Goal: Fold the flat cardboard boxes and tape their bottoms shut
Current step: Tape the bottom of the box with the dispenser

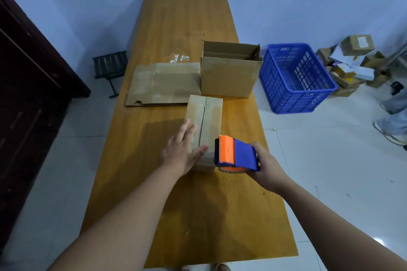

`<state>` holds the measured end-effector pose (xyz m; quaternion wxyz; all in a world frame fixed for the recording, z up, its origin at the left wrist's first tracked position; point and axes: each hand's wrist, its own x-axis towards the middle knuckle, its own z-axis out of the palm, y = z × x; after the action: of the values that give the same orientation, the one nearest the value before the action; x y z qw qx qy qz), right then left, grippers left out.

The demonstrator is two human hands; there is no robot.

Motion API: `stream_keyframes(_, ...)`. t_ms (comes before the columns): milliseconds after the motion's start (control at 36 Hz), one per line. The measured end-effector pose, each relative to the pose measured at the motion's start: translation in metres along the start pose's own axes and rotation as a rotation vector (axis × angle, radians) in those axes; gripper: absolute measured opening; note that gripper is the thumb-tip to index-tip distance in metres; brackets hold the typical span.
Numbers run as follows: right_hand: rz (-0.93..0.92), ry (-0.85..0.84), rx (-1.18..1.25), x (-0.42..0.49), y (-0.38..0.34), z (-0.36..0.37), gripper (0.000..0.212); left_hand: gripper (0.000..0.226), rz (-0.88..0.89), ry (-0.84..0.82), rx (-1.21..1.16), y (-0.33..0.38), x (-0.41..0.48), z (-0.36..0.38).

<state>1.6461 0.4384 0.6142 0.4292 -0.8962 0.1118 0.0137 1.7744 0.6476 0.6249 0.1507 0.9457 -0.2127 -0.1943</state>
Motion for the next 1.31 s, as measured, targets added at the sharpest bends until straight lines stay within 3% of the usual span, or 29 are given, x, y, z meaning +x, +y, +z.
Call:
stream_keyframes(250, 0.059, 0.005, -0.057, -0.003, 0.018, 0.017, 0.047, 0.077, -0.015, -0.027, 0.079, 0.002, 0.003, 0.000)
stream_keyframes(389, 0.005, 0.143, -0.169, 0.000, 0.020, 0.026, 0.079, 0.075, 0.086, 0.018, 0.311, 0.004, 0.008, -0.003)
stream_keyframes(556, -0.088, 0.219, -0.355, -0.006, 0.019, 0.028, 0.102, 0.057, 0.233, -0.081, 0.167, 0.001, 0.011, 0.000)
stream_keyframes(778, -0.071, 0.148, -0.343, -0.013, 0.011, 0.031, 0.094, 0.076, 0.215, -0.122, 0.273, 0.003, 0.011, 0.001)
stream_keyframes(917, 0.008, 0.149, -0.451, -0.008, -0.001, 0.024, 0.077, 0.080, 0.194, -0.113, 0.288, 0.006, 0.009, 0.000)
stream_keyframes(972, -0.038, 0.201, -0.453, -0.003, -0.005, 0.025, 0.068, 0.079, 0.188, -0.127, 0.297, 0.008, 0.009, 0.000)
stream_keyframes(1083, -0.043, 0.129, -0.340, 0.000, -0.013, 0.025, 0.077, 0.073, 0.169, -0.147, 0.299, 0.011, 0.008, -0.002)
stream_keyframes(1222, -0.026, 0.074, -0.179, 0.010, -0.010, 0.003, 0.052, 0.068, 0.119, -0.081, 0.280, 0.007, -0.001, 0.001)
stream_keyframes(1306, -0.050, 0.015, -0.211, 0.014, -0.013, -0.010, 0.052, 0.059, 0.095, -0.095, 0.263, 0.004, -0.008, -0.002)
